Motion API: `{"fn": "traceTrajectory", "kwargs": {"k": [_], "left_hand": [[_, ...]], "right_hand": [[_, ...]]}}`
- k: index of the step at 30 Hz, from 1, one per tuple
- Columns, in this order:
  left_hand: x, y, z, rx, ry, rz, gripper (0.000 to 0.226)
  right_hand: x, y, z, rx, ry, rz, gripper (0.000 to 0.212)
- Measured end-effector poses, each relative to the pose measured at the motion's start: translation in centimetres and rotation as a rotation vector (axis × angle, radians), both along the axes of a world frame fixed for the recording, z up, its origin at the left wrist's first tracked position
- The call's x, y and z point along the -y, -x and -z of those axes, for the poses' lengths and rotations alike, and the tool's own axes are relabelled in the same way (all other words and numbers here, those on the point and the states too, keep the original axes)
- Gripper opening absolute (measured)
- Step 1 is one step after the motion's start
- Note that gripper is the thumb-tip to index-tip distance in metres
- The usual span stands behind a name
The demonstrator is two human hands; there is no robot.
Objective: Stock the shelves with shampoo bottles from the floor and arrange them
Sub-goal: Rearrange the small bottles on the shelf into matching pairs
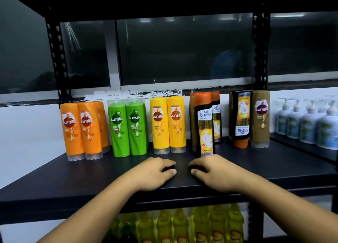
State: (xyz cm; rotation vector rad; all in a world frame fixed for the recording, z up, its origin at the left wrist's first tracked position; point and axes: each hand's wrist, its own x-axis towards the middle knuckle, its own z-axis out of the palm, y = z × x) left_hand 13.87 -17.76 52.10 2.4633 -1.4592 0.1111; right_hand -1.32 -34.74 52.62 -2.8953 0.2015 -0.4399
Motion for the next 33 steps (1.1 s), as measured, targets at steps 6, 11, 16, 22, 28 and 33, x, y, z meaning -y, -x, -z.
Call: {"fn": "traceTrajectory", "kwargs": {"k": [6,11,16,22,28,33], "left_hand": [[3.7,1.7,-0.3,-0.070,0.151,-0.025,0.053],[7.9,1.2,-1.0,-0.203,0.355,-0.095,0.063],[10.3,0.8,-1.9,-0.229,0.418,-0.102,0.072],[10.6,0.1,-1.5,-0.258,0.534,-0.054,0.059],[10.0,-0.5,-0.3,-0.327,0.647,-0.031,0.052],[9.5,-1.1,0.2,-0.292,0.667,-0.041,0.047]], "right_hand": [[3.6,0.5,0.2,0.258,-0.187,0.239,0.016],[6.2,-1.6,-0.2,0.466,-0.700,0.248,0.047],[7.5,-3.2,0.8,0.520,-0.823,0.162,0.038],[8.4,-4.1,1.0,0.498,-0.899,0.084,0.014],[10.0,-6.7,-0.4,0.556,-0.728,0.298,0.044],[10.5,-8.9,-1.3,0.486,-0.825,0.143,0.081]]}}
